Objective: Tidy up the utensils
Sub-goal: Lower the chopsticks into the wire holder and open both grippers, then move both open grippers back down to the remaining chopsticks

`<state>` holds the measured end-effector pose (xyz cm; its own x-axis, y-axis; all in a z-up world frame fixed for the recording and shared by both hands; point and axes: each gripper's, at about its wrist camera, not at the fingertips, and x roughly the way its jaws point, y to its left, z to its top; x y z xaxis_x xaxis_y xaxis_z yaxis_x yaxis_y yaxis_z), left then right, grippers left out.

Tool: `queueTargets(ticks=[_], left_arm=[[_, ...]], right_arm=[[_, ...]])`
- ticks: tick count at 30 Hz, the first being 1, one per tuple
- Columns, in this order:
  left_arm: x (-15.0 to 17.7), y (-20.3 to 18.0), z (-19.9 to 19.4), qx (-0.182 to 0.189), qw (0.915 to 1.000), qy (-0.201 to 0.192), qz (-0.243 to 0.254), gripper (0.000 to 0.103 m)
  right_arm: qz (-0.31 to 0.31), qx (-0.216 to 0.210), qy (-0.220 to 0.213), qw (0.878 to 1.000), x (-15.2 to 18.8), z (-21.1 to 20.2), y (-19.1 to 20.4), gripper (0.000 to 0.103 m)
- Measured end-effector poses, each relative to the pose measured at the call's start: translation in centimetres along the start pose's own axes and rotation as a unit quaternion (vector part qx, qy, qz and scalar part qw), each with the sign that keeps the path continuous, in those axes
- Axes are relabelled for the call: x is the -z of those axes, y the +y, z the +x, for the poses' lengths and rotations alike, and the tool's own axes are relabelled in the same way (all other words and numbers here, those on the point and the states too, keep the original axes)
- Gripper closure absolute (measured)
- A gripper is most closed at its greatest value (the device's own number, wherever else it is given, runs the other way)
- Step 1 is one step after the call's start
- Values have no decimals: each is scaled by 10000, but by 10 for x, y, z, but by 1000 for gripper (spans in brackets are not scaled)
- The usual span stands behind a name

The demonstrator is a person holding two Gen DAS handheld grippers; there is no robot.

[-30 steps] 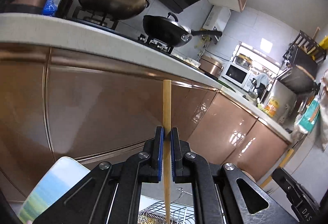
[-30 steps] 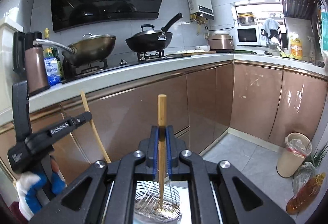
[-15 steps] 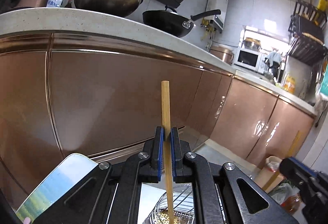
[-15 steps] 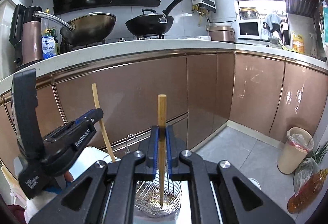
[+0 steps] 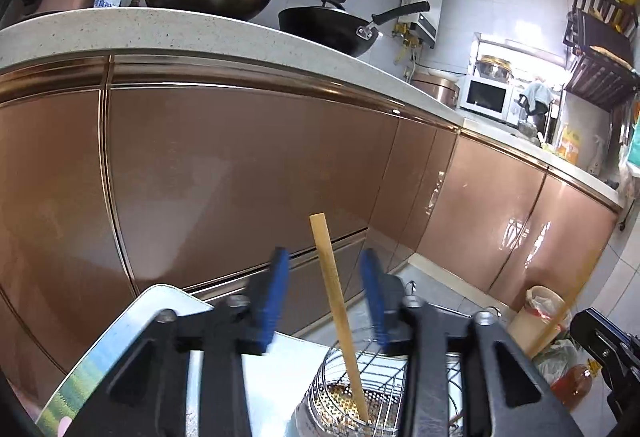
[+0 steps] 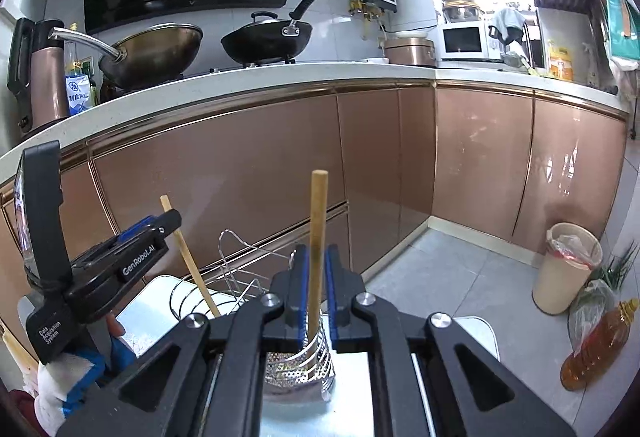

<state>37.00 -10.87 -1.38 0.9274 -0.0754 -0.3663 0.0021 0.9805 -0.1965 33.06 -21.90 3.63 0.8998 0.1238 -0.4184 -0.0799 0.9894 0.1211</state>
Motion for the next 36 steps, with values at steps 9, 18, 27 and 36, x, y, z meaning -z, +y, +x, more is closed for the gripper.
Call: queueTargets(ticks=[9,18,27,36], left_arm=[[-18,18,-47,-104,9998,66,155,54],[-41,67,-104,-154,9938,999,457,53],[-23,114,-154,-34,9857,1651,345,53],[27,127,-144,184,9638,2632,382,55]], right_arm=[[164,46,-4,9999,-1,-45,2,94],[190,152,284,9993,-4,-108,13,94],[339,178,1086,9934,19,-145,21,94],[689,-105,2475,9664,98,-114,21,94]])
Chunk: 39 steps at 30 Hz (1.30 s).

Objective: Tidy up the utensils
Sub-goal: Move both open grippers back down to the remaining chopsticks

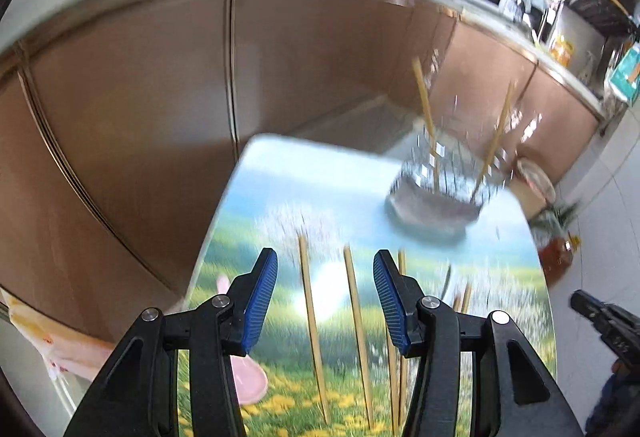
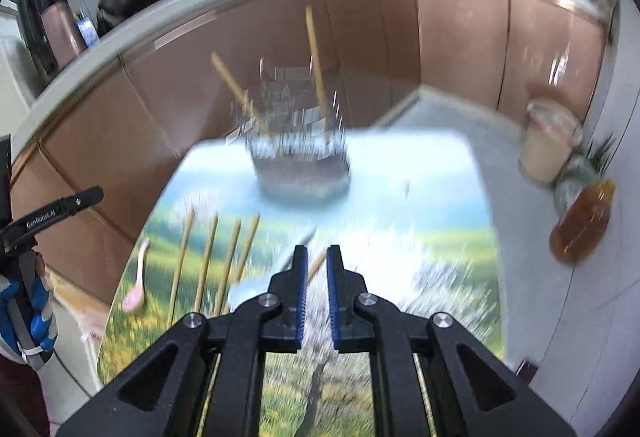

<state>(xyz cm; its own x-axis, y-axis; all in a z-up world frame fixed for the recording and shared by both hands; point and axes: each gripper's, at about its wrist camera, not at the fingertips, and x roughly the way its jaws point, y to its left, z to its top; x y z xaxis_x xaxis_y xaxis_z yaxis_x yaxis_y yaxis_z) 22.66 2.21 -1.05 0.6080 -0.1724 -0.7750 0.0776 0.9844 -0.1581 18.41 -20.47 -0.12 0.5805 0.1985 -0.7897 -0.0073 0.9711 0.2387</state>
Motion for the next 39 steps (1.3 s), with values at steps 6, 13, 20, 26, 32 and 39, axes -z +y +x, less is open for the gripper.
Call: queueTargets(ticks=[6,13,20,26,32,39], left_arm=[[17,-3,47,142,9968,783,-73,55],[21,-15,107,148,9876,1561,-49,57],[16,-23,142,60,9818,1897,-63,57],[12,-26,160,62,9786,2057,-63,57],[9,-24,170,15,9773,2118,-60,58],[5,-21,185,52,9747,2230,-98,58]], right_arm=[[41,-130,750,9971,17,58,5,94],[78,-252,1135,9932,15,98,7,94],[81,-200,1411,9898,3,125,7,94],[327,-201,1627,9859,-10,150,1,94],[408,-125,1697,9846,-23,167,2,94],[409,25,1806,9827,-28,180,7,94]])
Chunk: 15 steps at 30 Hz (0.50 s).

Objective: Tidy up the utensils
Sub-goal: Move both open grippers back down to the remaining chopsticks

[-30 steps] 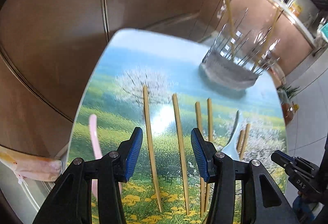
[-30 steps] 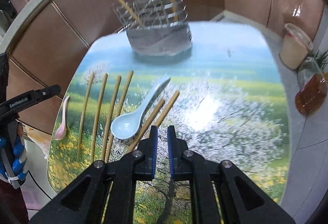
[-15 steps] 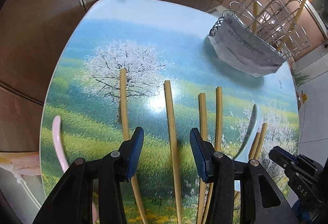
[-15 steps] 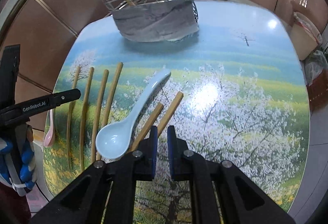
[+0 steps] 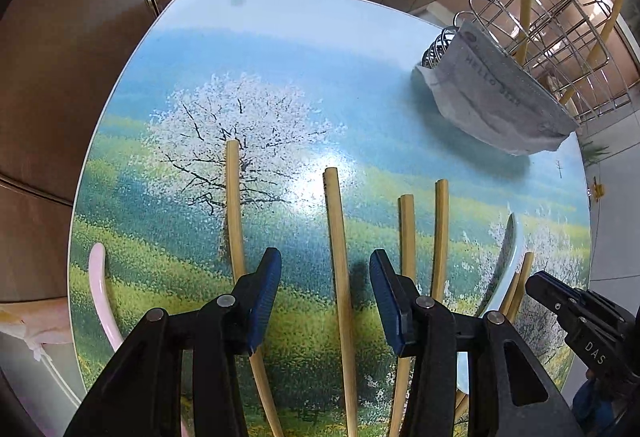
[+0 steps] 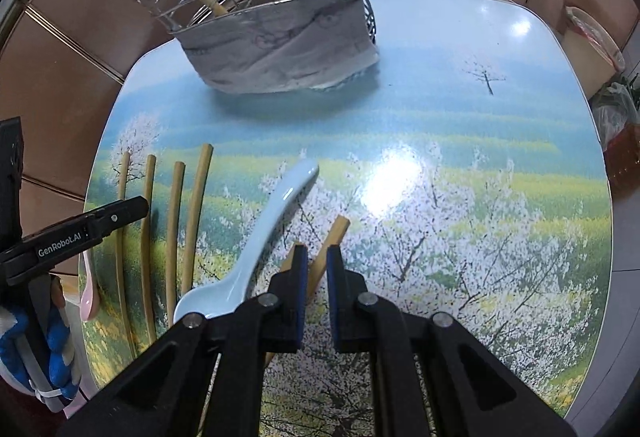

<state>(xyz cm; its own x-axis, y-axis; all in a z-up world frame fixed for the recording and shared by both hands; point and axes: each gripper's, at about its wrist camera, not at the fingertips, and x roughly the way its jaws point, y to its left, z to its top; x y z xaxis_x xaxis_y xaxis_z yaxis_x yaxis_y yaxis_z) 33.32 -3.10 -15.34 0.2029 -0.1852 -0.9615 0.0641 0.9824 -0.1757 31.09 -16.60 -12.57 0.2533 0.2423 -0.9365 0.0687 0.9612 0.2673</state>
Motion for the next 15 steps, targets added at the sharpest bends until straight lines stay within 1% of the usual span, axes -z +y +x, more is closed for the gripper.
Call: queueTargets(ticks=[6,7,9,10,15], left_arm=[[-7,1,6,40,10000,25,-23,58],[-6,0,6,43,10000,26,-26,58],[-7,1,5,46,10000,36,-28,58],[-7,1,5,50,10000,37,-27,58],[-9,1,6,64,10000,43,-18,58]], right_arm=[[-1,75,76,9999,-5,13,11,93],[-3,83,83,9999,-6,15,14,91],[0,95,84,9999,-8,16,15,79],[0,102,86,9999,-9,16,15,77],[-28,136,90,9999,-11,18,18,77]])
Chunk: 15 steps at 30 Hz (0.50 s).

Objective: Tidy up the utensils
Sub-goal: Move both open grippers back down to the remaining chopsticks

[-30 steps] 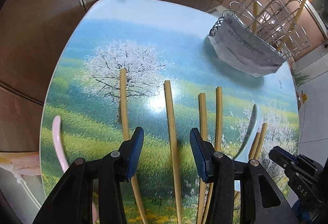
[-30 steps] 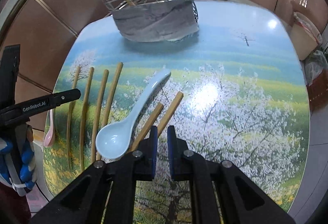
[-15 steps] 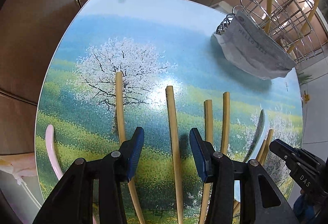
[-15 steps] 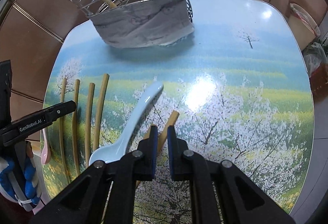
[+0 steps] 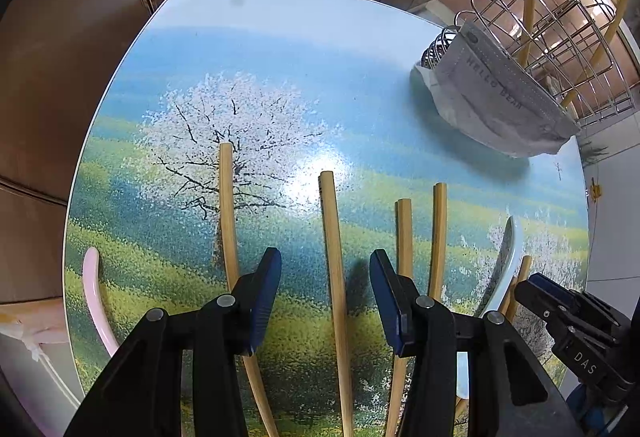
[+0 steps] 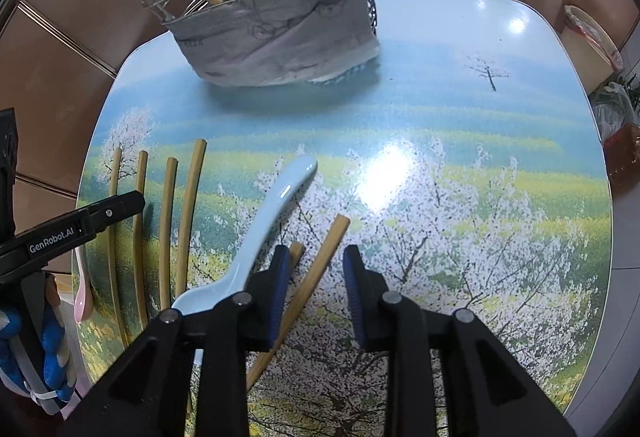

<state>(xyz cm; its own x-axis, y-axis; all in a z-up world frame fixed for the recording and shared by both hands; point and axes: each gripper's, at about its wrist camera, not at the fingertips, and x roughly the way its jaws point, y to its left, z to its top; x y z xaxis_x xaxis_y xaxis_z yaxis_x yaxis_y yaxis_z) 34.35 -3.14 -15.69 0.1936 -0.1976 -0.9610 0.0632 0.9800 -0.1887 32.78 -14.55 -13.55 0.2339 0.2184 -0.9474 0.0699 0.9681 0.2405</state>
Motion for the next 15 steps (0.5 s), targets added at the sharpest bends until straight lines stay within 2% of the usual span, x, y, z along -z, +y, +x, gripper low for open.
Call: queueTargets(ticks=[11,15], left_arm=[[-5,-6,2,8,10000,13,25,58],[-5,-5,2,23,10000,18,12,58]], right_arm=[[-200,96,-13,9998,5,4,1,78],[-16,-211,-26,9998,8,2,-7,78]])
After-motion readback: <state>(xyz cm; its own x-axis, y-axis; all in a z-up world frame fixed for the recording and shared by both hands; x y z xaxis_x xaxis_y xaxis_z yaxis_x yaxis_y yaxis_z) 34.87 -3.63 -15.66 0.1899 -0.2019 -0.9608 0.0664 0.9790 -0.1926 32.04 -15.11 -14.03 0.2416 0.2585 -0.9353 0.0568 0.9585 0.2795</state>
